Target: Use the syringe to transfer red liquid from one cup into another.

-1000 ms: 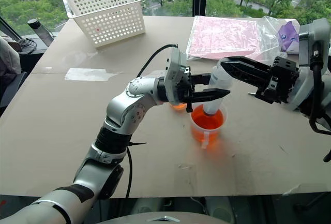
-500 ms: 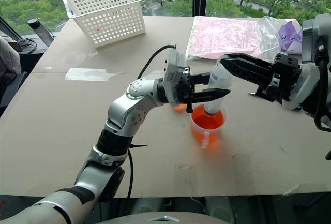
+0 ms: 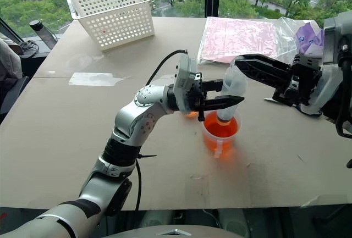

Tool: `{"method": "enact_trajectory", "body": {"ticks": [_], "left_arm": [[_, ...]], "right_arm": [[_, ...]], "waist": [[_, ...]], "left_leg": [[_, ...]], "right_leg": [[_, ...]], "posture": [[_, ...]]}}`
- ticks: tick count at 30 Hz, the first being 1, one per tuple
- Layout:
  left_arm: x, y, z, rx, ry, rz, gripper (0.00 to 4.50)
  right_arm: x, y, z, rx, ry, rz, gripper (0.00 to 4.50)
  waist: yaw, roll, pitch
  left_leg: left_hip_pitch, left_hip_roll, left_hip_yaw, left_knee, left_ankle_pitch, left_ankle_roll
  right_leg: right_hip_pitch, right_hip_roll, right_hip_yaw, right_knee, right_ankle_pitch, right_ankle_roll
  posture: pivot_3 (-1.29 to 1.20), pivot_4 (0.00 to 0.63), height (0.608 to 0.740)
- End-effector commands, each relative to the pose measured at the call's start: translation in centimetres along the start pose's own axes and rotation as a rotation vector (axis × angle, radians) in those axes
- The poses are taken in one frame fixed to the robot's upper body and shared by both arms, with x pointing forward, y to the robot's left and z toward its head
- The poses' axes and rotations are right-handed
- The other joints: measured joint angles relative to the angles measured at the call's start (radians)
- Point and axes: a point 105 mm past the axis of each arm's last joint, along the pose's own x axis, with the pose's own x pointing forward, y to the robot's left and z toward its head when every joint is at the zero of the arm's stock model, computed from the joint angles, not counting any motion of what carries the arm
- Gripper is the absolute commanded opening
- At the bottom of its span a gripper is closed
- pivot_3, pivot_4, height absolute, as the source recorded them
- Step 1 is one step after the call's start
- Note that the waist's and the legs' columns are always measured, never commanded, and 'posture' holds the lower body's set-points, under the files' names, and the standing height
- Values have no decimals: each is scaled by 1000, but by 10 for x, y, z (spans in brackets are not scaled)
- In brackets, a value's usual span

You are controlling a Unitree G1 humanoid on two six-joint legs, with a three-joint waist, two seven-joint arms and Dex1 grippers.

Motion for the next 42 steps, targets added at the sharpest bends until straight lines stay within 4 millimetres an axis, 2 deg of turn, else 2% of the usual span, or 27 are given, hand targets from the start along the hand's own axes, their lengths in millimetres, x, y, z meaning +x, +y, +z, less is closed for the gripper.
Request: {"method": "enact_trajectory", "body": {"ticks": [1, 5, 9, 10, 11, 14, 17, 21, 27, 34, 42], "left_arm": [[3, -10, -6, -1, 25, -52, 1403], [3, -10, -5, 1, 23, -52, 1403], [4, -9, -3, 6, 12, -45, 1403], [5, -9, -1, 10, 8, -44, 1403], [5, -8, 0, 14, 3, -44, 1403], [6, -8, 4, 21, -5, -43, 1403], [5, -6, 7, 29, -10, -40, 1403], [7, -3, 20, 53, -41, -34, 1403], [11, 1, 57, 65, -113, -19, 1403], [2, 18, 95, 66, -165, 69, 1403], [-31, 50, 105, 211, -76, 226, 1403]], "right_arm": [[-6, 0, 25, -58, -98, -16, 34], [-6, -1, 23, -46, -88, -21, 34], [-6, 0, 10, -38, -10, -10, 34], [-6, 1, 7, -37, 1, -5, 839], [-6, -1, 7, -35, 1, -26, 1108], [-9, -7, 10, -27, -16, -52, 2492], [-11, -6, 13, -35, -26, -46, 2492], [-14, -2, 29, -29, -113, -15, 2492], [-28, -5, 55, 26, -279, -2, 2492], [-26, -12, 51, 48, -284, -16, 2492], [-20, -18, 43, 61, -267, -12, 2492]], "waist": [[0, 0, 0], [0, 0, 0], [0, 0, 0], [0, 0, 0], [0, 0, 0], [0, 0, 0], [0, 0, 0], [1, 0, 0], [0, 0, 0], [0, 0, 0], [-1, 0, 0]], "left_leg": [[0, 0, 0, 0, 0, 0], [0, 0, 0, 0, 0, 0], [0, 0, 0, 0, 0, 0], [0, 0, 0, 0, 0, 0], [0, 0, 0, 0, 0, 0], [0, 0, 0, 0, 0, 0], [0, 0, 0, 0, 0, 0], [0, 0, 0, 0, 0, 0], [-1, 0, 0, 0, 0, 0], [0, 0, 0, 0, 0, 0], [0, 0, 0, 0, 0, 0]], "right_leg": [[0, 0, 0, 0, 0, 0], [0, 0, 0, 0, 0, 0], [0, 0, 0, 0, 0, 0], [0, 0, 0, 0, 0, 0], [0, 0, 0, 0, 0, 0], [0, 0, 0, 0, 0, 0], [0, 0, 0, 0, 0, 0], [0, 0, 0, 0, 0, 0], [0, 0, 0, 0, 0, 0], [0, 0, 0, 0, 0, 0], [0, 0, 0, 0, 0, 0]], "posture": [[0, 150, 740], [0, 150, 740], [0, 150, 740], [0, 150, 740], [0, 150, 740], [0, 150, 740], [0, 150, 740], [0, 150, 740], [0, 150, 740], [0, 150, 740], [0, 150, 740]]}}
